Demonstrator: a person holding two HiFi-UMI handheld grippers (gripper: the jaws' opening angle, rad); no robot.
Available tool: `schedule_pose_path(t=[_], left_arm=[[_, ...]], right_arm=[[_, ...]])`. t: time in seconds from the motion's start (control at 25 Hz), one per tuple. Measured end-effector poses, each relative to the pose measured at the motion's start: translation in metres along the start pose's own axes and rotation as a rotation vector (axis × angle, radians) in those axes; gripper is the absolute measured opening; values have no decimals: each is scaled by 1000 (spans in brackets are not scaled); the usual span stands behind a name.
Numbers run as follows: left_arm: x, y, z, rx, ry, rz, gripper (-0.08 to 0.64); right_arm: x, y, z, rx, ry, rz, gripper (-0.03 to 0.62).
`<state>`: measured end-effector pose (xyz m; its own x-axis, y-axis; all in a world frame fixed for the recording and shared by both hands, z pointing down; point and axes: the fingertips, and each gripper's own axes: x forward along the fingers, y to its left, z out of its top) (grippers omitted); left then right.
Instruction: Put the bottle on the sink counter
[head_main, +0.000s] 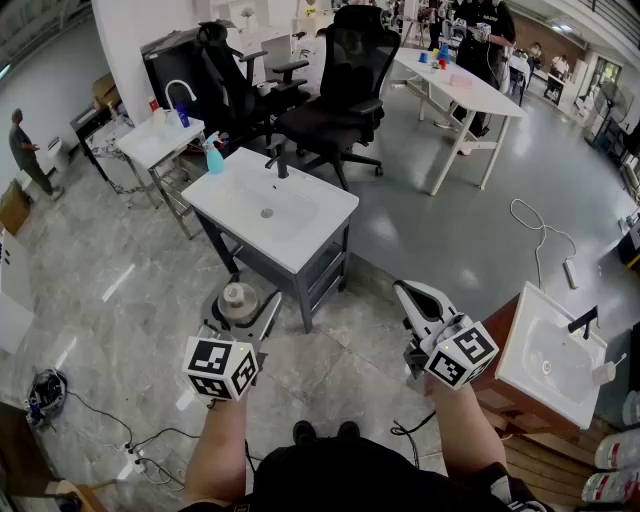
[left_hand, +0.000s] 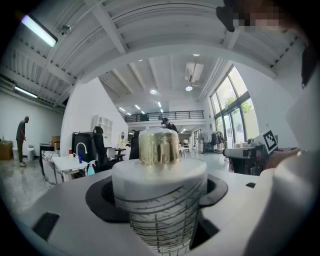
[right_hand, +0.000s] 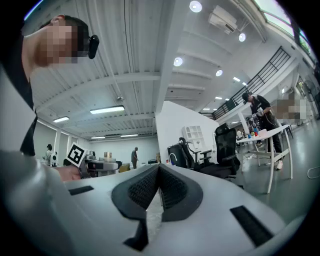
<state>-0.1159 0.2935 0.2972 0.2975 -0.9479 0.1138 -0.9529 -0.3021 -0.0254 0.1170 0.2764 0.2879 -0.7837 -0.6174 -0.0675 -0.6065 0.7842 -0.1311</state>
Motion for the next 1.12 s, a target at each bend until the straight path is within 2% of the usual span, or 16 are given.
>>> schedule_pose_path(t=[0.12,0.52,1.12], left_arm=[[0,-2,-5,15,13,-4,336],[0,-18,-20,-10,37,-26,336],[7,-79,-34,-21,44,-51,336]], right_arm=[[0,1,-2,-7,1,0,12],[-16,2,-10,-1,8,-9,12],[-75,-12,-15,44,-1,25,14]])
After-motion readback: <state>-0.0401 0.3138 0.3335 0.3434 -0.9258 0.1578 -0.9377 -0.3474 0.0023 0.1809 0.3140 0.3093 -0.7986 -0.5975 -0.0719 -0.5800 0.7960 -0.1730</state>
